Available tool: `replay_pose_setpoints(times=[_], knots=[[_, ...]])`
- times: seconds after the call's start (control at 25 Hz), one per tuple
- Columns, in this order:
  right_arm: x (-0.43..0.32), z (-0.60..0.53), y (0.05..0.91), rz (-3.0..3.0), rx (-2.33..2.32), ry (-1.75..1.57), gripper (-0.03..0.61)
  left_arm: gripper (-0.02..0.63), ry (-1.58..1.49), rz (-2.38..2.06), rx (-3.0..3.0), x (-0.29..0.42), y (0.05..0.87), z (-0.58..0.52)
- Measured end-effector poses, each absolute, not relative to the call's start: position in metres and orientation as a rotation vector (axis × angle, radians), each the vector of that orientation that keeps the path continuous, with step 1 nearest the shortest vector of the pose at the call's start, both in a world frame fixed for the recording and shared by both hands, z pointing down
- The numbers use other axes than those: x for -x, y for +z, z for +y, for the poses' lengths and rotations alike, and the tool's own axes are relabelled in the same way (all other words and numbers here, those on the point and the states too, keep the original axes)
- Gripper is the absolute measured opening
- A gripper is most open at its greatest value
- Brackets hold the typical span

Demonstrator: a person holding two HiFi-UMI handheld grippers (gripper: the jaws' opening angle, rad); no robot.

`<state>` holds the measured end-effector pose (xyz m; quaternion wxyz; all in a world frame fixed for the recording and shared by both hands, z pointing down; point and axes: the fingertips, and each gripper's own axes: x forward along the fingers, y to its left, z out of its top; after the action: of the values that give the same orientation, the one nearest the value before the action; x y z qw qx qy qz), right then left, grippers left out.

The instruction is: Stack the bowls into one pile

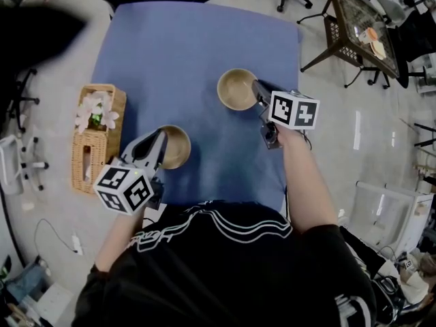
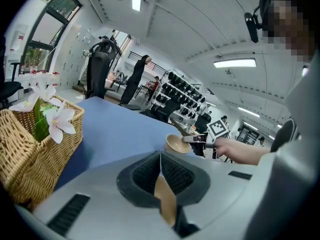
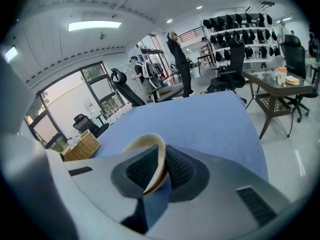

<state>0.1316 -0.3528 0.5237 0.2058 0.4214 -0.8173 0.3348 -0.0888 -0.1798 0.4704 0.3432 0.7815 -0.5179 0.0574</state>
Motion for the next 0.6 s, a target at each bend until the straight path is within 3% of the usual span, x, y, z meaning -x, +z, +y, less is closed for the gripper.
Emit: replay_pose_setpoints(times=[0.12, 0.24, 0.6], knots=[[-0.128, -0.35, 0.52, -2.296, -1.168, 0.902, 0.145, 0.028, 0.149, -1.347, -2.029, 0.093, 0.47, -0.178], [-0.126, -0.344, 0.511, -2.309, -1.169, 0.841, 0.195, 0.028, 0.148, -1.347, -2.037, 0.095, 0.465, -0.177], [-0.107, -0.299, 0.487, -2.365, -1.132, 0.791, 0.221, 0.028, 0.143, -1.3, -2.075, 0.108, 0.453, -0.166]])
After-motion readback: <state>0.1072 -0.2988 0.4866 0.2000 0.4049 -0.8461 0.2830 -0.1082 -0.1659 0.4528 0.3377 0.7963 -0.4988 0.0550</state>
